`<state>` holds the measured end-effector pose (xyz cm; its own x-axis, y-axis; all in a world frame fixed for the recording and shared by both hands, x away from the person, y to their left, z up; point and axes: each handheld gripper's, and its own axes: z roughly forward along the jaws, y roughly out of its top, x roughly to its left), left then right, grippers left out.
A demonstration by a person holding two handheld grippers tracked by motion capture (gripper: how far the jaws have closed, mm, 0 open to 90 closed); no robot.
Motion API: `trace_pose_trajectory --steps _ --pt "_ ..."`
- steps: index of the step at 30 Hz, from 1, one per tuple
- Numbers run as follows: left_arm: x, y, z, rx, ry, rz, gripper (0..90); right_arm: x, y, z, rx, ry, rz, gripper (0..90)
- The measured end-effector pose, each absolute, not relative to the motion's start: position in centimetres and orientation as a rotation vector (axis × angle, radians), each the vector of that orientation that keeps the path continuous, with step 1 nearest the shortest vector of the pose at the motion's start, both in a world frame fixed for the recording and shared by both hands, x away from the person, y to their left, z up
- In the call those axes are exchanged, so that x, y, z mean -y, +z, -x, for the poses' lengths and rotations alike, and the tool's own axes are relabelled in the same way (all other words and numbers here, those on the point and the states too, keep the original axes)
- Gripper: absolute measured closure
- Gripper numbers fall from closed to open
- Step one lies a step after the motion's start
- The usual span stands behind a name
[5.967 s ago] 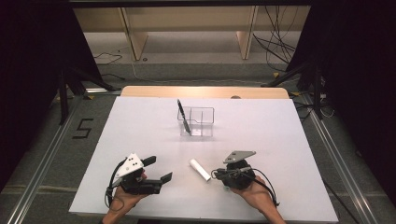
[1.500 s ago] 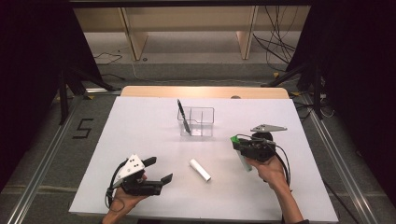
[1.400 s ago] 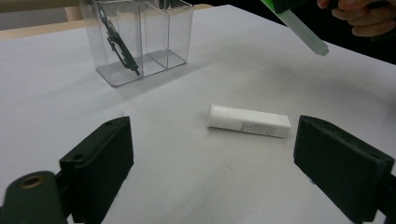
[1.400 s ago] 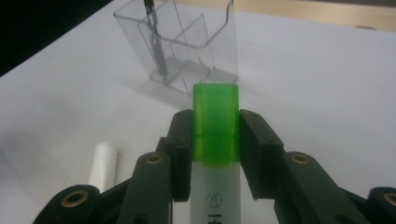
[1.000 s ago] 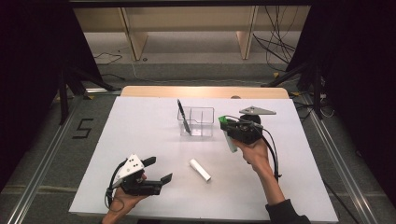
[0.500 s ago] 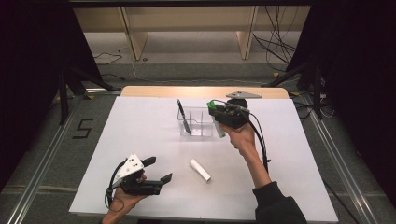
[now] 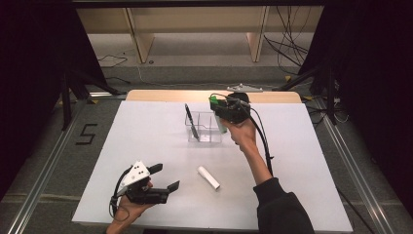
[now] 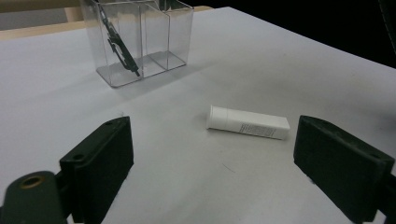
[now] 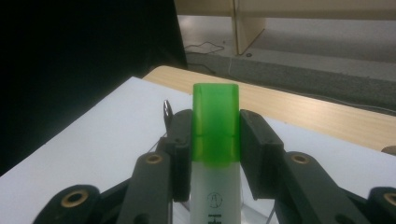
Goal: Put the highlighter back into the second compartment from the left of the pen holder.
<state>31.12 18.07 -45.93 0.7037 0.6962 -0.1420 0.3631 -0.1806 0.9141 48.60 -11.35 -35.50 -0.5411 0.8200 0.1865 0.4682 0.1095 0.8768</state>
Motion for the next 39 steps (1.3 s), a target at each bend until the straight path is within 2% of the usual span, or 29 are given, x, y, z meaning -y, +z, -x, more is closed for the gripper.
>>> trace_pose_trajectory --steps 22,39 --pt "-18.1 -45.9 -31.1 -0.836 0.369 -1.792 11.7 7.5 -35.3 -51.4 -2.028 1.348 -1.24 67.4" --pt "-18.1 -45.8 -31.1 -0.834 0.368 -1.787 11.7 5.8 -36.8 -53.6 -1.999 1.32 -1.285 67.4"
